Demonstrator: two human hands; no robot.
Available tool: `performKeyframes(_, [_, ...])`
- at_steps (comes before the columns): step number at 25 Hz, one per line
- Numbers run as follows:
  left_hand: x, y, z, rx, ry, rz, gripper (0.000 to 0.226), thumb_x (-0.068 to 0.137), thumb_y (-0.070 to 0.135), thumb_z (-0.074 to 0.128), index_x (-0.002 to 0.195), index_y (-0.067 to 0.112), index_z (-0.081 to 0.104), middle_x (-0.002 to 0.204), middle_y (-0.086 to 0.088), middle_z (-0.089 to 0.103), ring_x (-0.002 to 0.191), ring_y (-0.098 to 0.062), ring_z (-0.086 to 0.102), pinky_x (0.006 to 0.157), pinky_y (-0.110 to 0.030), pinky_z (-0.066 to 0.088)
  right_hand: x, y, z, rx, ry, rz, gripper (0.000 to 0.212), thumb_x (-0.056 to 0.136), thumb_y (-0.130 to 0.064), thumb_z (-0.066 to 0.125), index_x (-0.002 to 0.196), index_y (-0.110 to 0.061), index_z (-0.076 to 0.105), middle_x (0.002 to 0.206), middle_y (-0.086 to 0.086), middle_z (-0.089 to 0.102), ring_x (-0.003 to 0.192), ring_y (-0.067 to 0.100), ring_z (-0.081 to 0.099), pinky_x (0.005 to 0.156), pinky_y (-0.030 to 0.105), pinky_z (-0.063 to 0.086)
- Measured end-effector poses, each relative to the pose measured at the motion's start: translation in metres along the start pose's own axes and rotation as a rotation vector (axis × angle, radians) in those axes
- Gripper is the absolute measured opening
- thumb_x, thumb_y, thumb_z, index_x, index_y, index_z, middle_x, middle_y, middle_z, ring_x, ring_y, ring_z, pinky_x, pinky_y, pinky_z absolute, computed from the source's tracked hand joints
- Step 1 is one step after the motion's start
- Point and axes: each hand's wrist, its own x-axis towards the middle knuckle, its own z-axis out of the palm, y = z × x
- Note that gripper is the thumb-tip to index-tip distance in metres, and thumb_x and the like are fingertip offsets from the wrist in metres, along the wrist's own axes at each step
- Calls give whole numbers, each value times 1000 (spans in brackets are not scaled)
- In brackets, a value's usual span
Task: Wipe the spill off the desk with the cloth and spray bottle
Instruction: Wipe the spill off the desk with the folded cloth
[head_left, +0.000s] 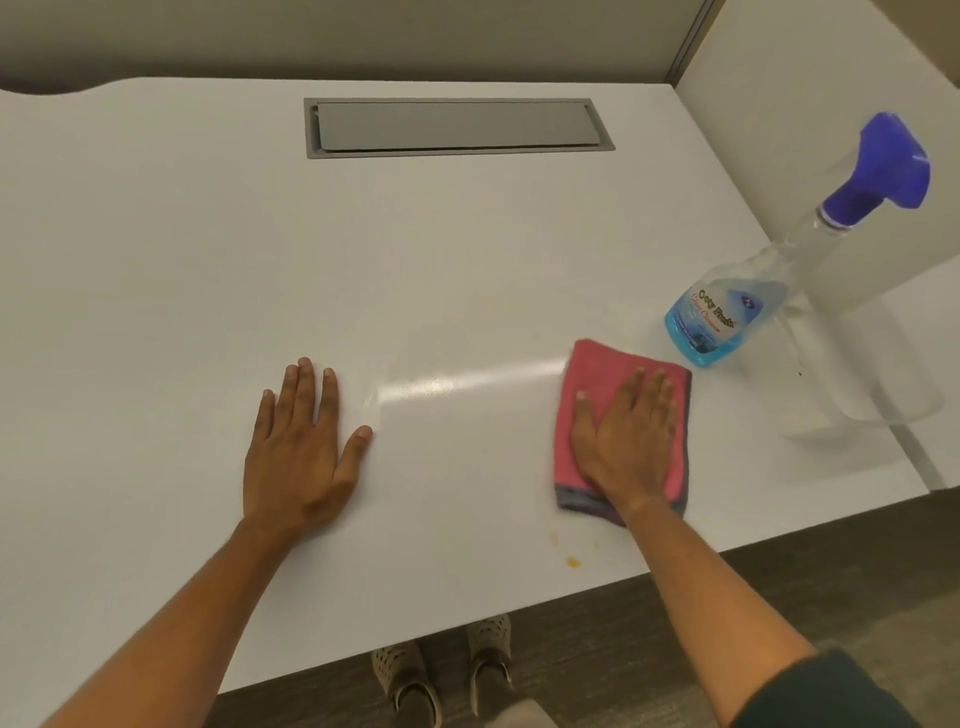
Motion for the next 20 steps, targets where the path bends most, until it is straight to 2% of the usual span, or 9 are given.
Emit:
performKeyframes(3, [1, -1, 1, 11, 3, 5, 78, 94, 60, 13, 155, 13, 7, 164, -13, 4, 151, -21, -4, 122, -41, 0, 24, -31, -3, -7, -28, -51, 83, 97, -57, 25, 154, 0, 4, 161, 24, 4, 150, 34, 1, 123, 46, 3])
performKeyframes(7, [0, -1, -1, -1, -7, 21, 79, 93, 61, 11, 155, 13, 6, 164, -13, 3, 151, -20, -5, 122, -42, 1, -25, -20, 6, 12, -29, -425, 82, 97, -59, 26, 155, -7, 3, 163, 17, 3, 151, 28, -2, 123, 42, 2])
performKeyframes(9, [-1, -1, -2, -12, -9, 20, 80, 93, 62, 9, 155, 12, 6, 164, -13, 3, 151, -20, -5, 122, -42, 1, -57, 3, 8, 17, -50, -529, 83, 96, -64, 23, 156, -11, 0, 164, 13, 1, 151, 23, -5, 122, 38, -2])
performKeyframes(10, [-2, 0, -2, -12, -11, 19, 80, 93, 62, 9, 155, 12, 5, 163, -13, 3, 151, -20, -5, 122, -42, 2, -63, 14, 8, 8, -57, -524, 83, 96, -65, 22, 156, -12, -1, 164, 12, 0, 151, 21, -7, 122, 36, -4])
performKeyframes(12, [-2, 1, -3, -11, -13, 12, 81, 92, 62, 9, 155, 11, 5, 163, -14, 2, 151, -21, -5, 122, -42, 2, -55, 19, 8, 14, -48, -386, 83, 96, -64, 21, 156, -11, -2, 164, 13, -1, 151, 22, -8, 121, 37, -4])
performKeyframes(14, [-1, 2, -3, -10, -16, 4, 81, 92, 62, 9, 155, 12, 5, 163, -13, 1, 151, -20, -6, 122, -42, 1, -30, -3, 4, 40, -30, -179, 83, 96, -61, 19, 155, -6, -2, 163, 19, 0, 151, 27, -5, 123, 42, 0])
performKeyframes(16, [0, 2, -2, -2, -16, 4, 81, 92, 62, 9, 155, 12, 5, 164, -13, 1, 151, -21, -6, 122, -42, 0, -14, -30, 0, 55, -41, -110, 83, 96, -60, 20, 154, -3, 0, 162, 23, 1, 150, 32, -2, 123, 46, 3])
performKeyframes(17, [0, 1, -2, 0, -18, 7, 80, 92, 62, 9, 155, 12, 5, 164, -13, 1, 151, -21, -6, 122, -42, 1, -15, -36, 2, 49, -47, -174, 83, 97, -59, 20, 154, -3, 0, 162, 23, 1, 150, 32, -3, 123, 46, 3])
performKeyframes(20, [-1, -1, -1, -9, -17, 16, 80, 93, 62, 10, 155, 12, 7, 164, -13, 2, 151, -21, -5, 122, -43, 2, -51, -14, 8, -8, -100, -523, 83, 96, -63, 19, 155, -8, -1, 163, 18, -1, 151, 27, -7, 123, 44, 2])
